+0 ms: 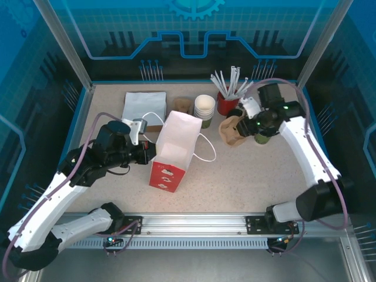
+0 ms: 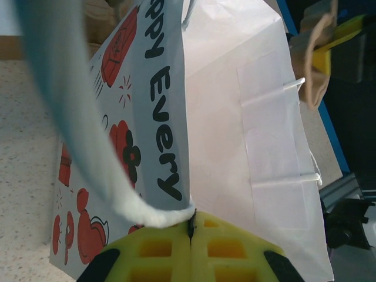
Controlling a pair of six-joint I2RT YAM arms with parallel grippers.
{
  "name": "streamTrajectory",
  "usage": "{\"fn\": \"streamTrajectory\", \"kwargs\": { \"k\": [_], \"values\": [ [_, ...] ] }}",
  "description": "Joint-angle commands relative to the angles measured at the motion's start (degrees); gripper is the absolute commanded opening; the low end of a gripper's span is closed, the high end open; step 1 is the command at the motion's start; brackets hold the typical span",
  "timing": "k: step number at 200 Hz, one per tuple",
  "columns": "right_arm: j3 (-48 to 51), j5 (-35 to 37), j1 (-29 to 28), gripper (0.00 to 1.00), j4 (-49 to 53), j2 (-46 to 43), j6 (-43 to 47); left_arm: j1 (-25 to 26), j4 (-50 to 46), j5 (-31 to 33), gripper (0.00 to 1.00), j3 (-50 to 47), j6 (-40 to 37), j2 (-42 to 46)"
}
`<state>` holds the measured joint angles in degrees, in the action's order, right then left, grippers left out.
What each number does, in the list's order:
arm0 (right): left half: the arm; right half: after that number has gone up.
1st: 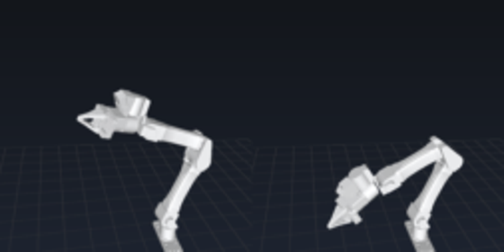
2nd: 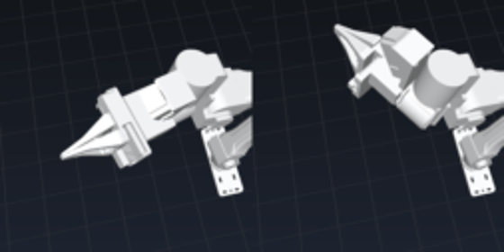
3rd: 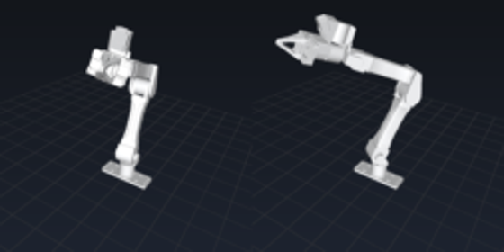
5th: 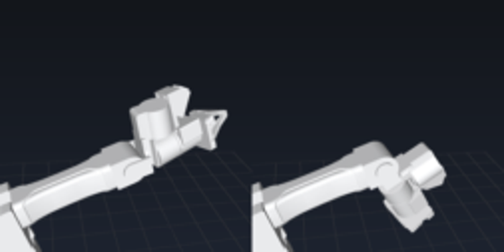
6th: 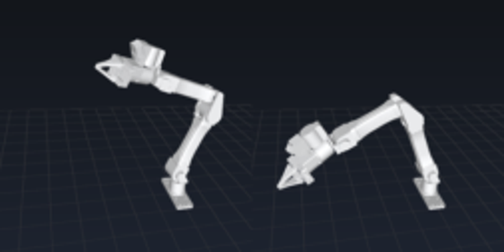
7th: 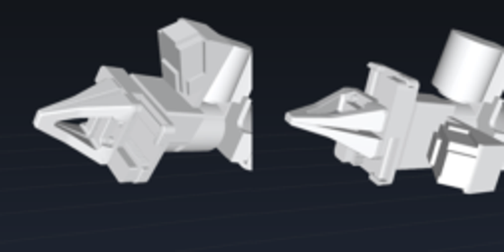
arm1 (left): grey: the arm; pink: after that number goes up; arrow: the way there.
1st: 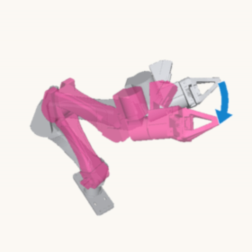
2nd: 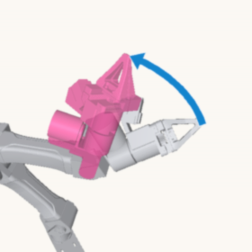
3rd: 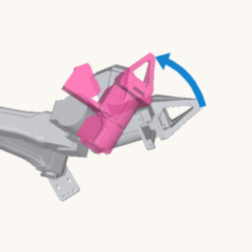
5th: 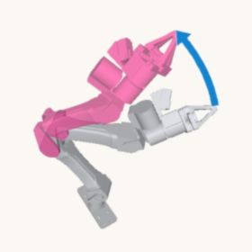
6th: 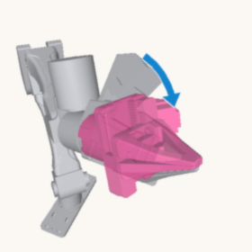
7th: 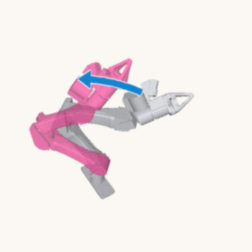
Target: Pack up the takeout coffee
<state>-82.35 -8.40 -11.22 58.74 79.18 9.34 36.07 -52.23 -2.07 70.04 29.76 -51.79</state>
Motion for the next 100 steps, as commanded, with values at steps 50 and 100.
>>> {"fn": "streamTrajectory", "kwargs": {
  "k": [50, 100],
  "values": [
    [-12.3, -27.6, 0.5, 0.43, 1.0, -8.1, -10.5, 1.8, 10.0, -9.3, 0.00, 1.6, -2.3, -6.8],
    [-14.7, -40.1, -5.5, 0.43, 2.4, -5.4, -17.2, 3.2, 14.2, -11.2, 0.00, 2.2, -2.6, -11.3]
  ]
}}
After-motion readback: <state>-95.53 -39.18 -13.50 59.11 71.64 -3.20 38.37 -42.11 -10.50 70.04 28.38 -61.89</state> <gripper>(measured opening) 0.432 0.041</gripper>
